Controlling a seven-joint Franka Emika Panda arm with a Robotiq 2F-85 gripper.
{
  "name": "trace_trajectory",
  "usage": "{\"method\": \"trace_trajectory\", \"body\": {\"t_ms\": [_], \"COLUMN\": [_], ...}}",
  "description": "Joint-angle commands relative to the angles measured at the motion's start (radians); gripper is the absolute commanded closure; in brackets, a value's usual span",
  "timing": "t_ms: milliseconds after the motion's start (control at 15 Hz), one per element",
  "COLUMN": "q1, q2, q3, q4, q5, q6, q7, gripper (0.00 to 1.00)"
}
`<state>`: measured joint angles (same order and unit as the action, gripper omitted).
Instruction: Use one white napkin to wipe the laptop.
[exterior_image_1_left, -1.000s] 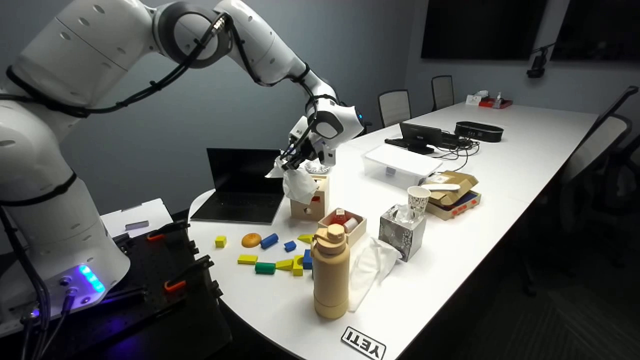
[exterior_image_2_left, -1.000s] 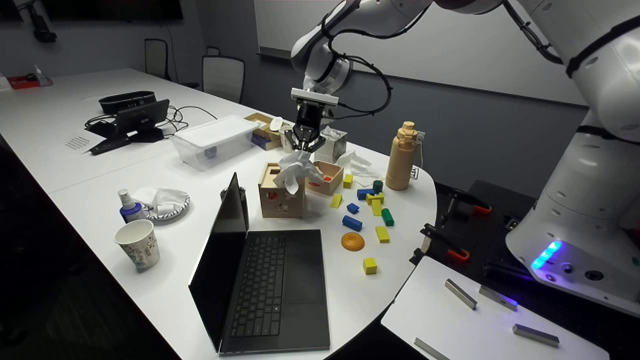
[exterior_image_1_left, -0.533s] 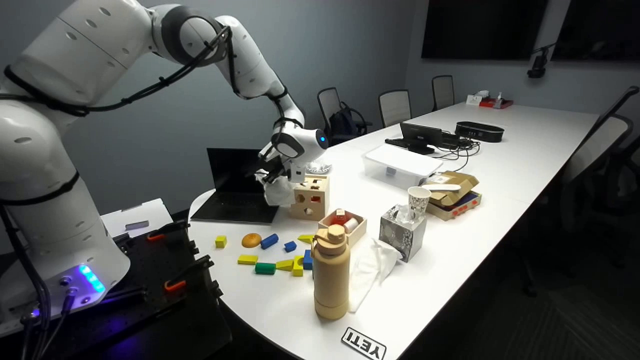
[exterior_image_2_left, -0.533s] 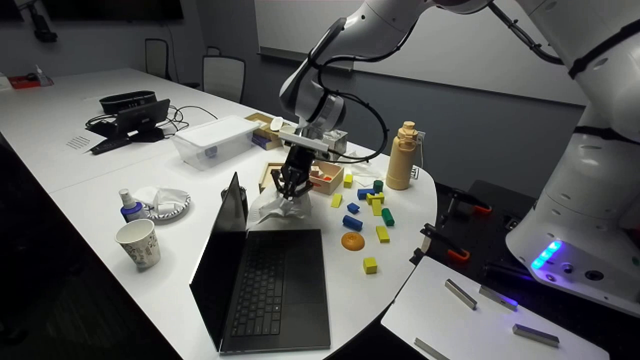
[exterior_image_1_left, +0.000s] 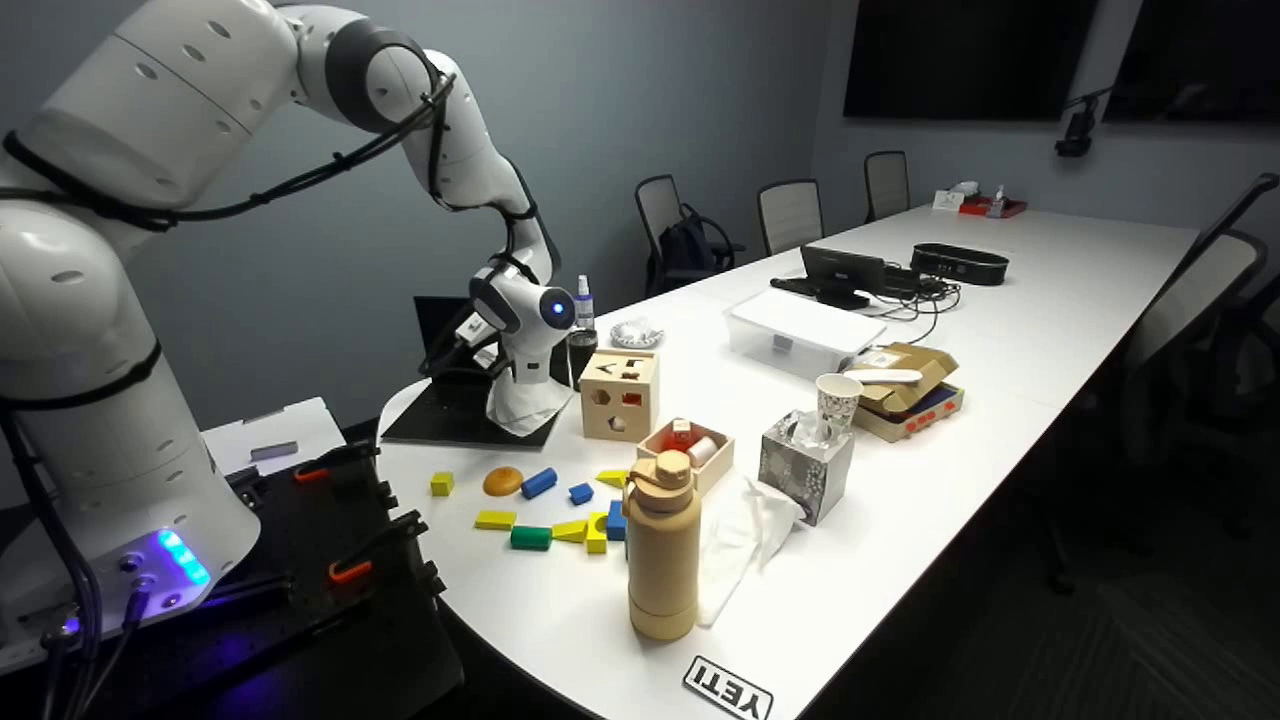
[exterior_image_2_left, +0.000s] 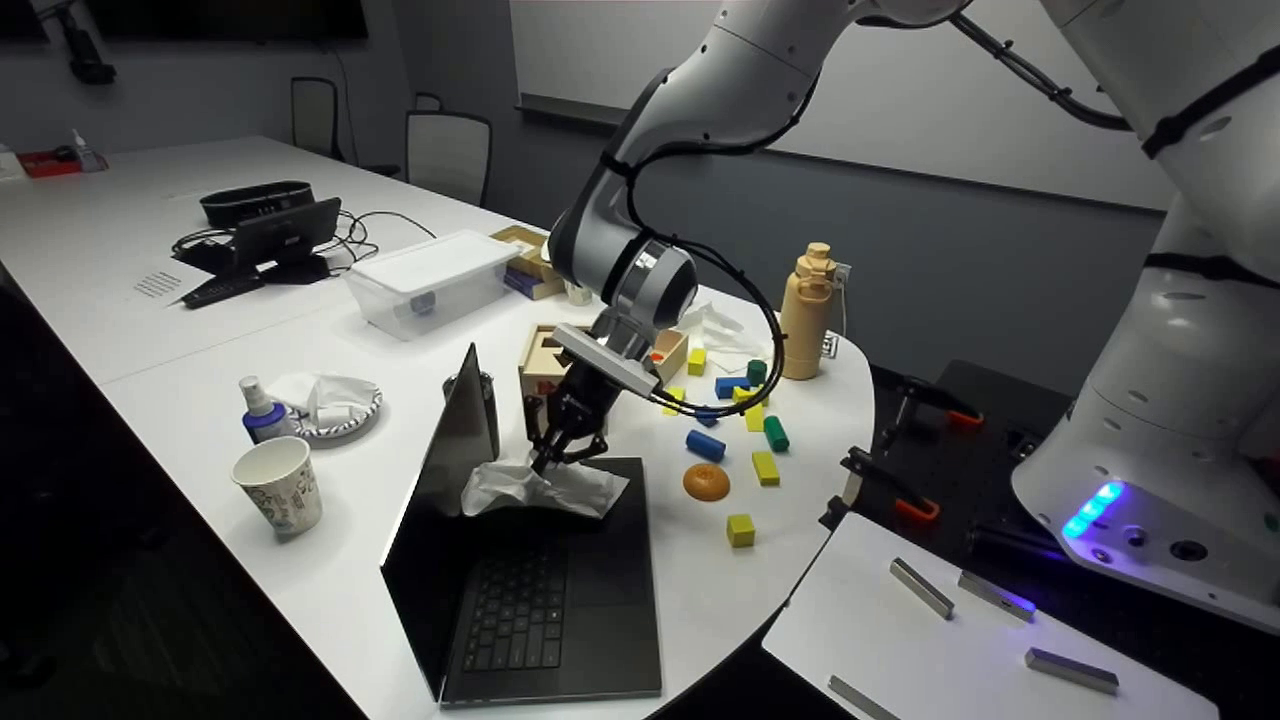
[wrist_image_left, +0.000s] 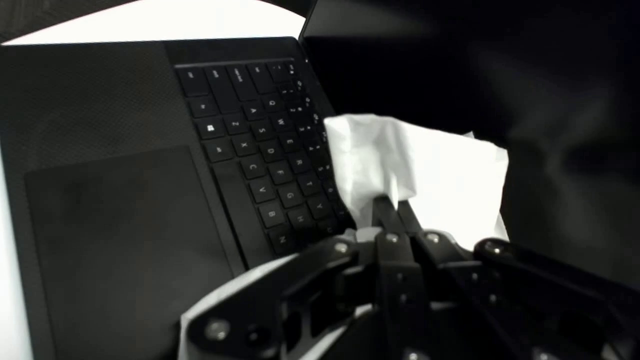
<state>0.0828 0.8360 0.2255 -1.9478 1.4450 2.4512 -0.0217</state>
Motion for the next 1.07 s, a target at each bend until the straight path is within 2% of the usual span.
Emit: {"method": "trace_trajectory", "body": {"t_ms": [0, 200, 667, 1000], "q1": [0.023, 0.056, 0.153, 0.188], "q2": [-0.046, -0.03, -0.022, -0.01], "q3": [-0.008, -0.026, -0.04, -0.038], "q4": [-0.038, -0.003, 0.084, 0.122], "q5": [0.141, 0.152, 0.084, -0.04], "q6": [-0.009, -0.028, 0.014, -0.024], "q7": [-0.174, -0.249, -0.282, -0.283], "gripper": [1.0, 1.0, 1.0, 1.0]}}
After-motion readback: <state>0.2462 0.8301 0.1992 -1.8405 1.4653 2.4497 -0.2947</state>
